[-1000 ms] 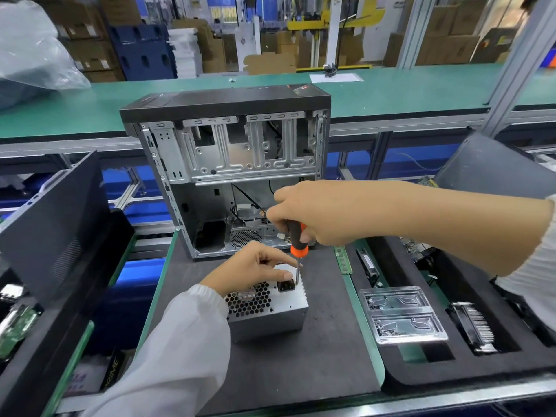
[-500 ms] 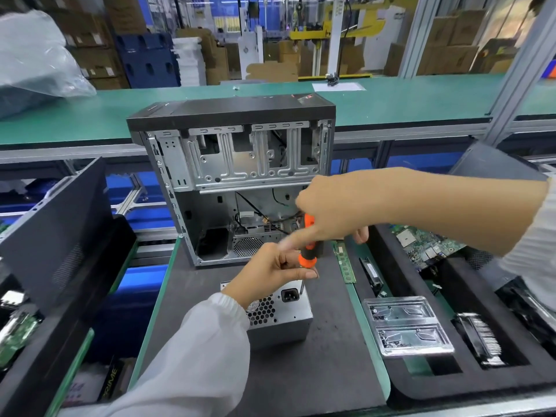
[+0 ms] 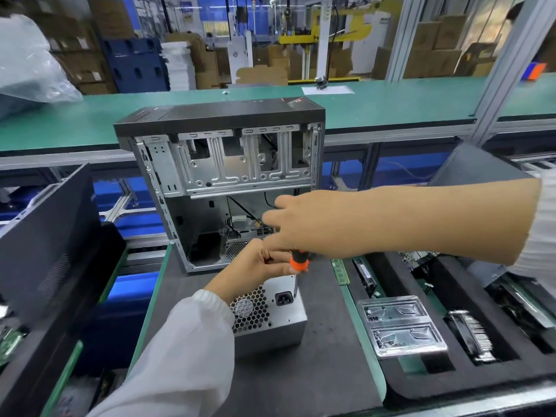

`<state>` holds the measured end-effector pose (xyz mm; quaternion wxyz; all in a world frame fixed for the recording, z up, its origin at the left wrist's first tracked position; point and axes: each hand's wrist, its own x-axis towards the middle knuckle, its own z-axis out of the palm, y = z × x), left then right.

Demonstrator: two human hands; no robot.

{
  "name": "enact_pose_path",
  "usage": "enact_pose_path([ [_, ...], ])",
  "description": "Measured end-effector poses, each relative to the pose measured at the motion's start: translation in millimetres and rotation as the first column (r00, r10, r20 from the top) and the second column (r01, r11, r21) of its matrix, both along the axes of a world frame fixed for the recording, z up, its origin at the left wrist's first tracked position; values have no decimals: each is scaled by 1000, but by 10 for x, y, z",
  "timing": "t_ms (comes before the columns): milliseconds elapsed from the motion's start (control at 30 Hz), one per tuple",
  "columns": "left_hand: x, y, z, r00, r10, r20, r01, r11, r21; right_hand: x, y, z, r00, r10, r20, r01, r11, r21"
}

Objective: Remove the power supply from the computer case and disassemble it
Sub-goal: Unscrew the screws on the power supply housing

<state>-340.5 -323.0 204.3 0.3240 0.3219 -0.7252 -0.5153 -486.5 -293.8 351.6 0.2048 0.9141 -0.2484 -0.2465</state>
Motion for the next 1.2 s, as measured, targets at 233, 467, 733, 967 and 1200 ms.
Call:
enact_pose_path([
  [233, -80, 41, -132, 994, 84, -68, -93, 985, -148, 52, -158, 161, 814, -580, 30, 541, 777, 321],
  [467, -24, 1, -104, 998, -28, -55, 28, 1000, 3, 35, 12, 70, 986, -75, -151, 70, 997, -37],
  [733, -91, 53, -123, 996, 56, -65, -66, 984, -167, 171, -105, 195, 878, -478, -33, 470, 847, 249],
  [967, -82, -25, -134, 1000, 11, 4, -10, 998, -62, 161, -206, 141, 862, -389, -325, 437, 895, 90],
  [1200, -14, 19, -93, 999, -34, -26, 32, 997, -77, -72, 22, 17, 855, 373, -360, -461, 864, -201],
])
